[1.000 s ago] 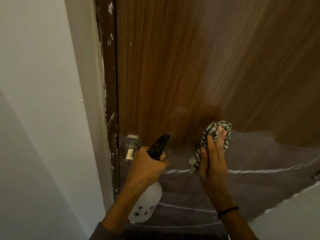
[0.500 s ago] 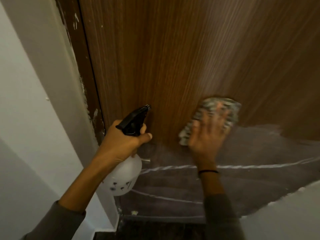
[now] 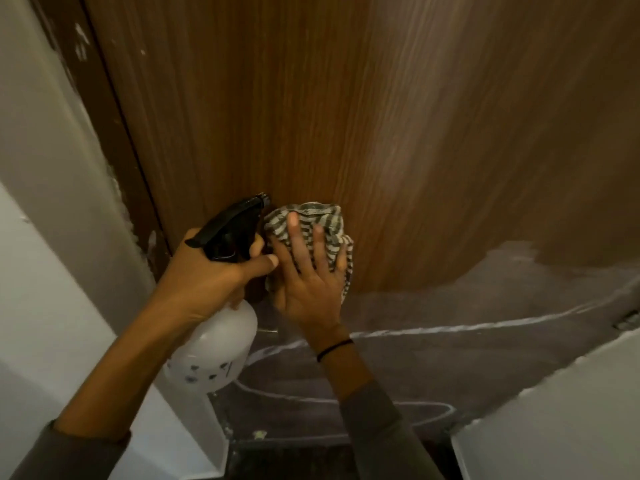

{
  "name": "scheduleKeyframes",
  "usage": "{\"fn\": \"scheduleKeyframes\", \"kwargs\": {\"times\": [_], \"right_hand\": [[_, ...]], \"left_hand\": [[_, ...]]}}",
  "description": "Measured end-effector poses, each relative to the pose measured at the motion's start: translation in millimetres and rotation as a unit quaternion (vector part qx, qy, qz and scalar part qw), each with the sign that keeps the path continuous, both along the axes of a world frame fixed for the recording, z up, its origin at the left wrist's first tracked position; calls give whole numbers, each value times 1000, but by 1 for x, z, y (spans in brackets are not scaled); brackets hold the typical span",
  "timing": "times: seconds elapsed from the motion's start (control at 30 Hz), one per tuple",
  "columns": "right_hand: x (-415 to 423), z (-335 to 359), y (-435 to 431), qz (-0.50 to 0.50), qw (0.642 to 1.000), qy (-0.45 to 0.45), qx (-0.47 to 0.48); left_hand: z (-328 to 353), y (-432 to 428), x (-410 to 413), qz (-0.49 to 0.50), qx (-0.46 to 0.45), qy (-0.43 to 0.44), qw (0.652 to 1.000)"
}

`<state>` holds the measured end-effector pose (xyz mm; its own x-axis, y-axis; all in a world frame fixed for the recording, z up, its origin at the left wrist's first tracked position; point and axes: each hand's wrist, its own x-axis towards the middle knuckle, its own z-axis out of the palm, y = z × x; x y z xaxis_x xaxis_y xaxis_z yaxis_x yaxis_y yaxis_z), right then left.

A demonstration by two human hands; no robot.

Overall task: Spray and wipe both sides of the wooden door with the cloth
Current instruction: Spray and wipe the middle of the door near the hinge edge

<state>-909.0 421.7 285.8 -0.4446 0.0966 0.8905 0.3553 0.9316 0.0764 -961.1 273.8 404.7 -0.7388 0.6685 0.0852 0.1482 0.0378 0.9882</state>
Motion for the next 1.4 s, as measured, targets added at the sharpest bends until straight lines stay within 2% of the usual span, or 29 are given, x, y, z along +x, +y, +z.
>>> {"fn": "scheduleKeyframes", "kwargs": {"times": [0.07, 0.13, 0.2, 0.3, 0.37, 0.47, 0.5, 0.53, 0.6, 0.67, 0.77, 0.9, 1.07, 1.23, 1.4], "right_hand": [[18, 0, 23, 4, 998, -29, 55], [47, -8, 53, -7, 998, -27, 53], [79, -19, 89, -49, 998, 40, -25], [113, -28, 120, -103, 978, 130, -125], [109, -20, 112, -106, 965, 170, -168], [77, 2, 70, -88, 918, 250, -294], [65, 7, 56, -71, 921, 234, -302], [56, 8, 46, -53, 944, 184, -271], [46, 4, 35, -19, 991, 41, -125], [48, 2, 40, 19, 998, -62, -14], [69, 3, 63, 30, 995, -96, 17], [128, -9, 109, -29, 996, -41, -70], [193, 0, 137, 23, 960, 91, -263], [242, 10, 128, 10, 925, 178, -336], [256, 31, 125, 13, 914, 215, -343]], "left_hand": [[3, 10, 4, -9, -4, 11, 1000], [6, 18, 7, -42, -9, 20, 999], [7, 23, 11, -62, -12, 21, 998], [5, 28, 15, -63, -10, 16, 998], [4, 29, 19, -59, -11, 14, 998], [4, 27, 25, -52, -4, 6, 999], [5, 26, 27, -46, 0, 2, 999], [5, 25, 30, -40, 2, 1, 999], [7, 27, 35, -29, -1, 11, 1000], [10, 32, 44, -22, -4, 22, 1000], [12, 44, 58, -42, -10, 35, 998], [9, 63, 79, -82, 6, 18, 996], [-6, 92, 114, -128, -18, 26, 991], [-21, 131, 148, -200, -61, 11, 978], [-36, 161, 166, -140, -142, 58, 978]]}}
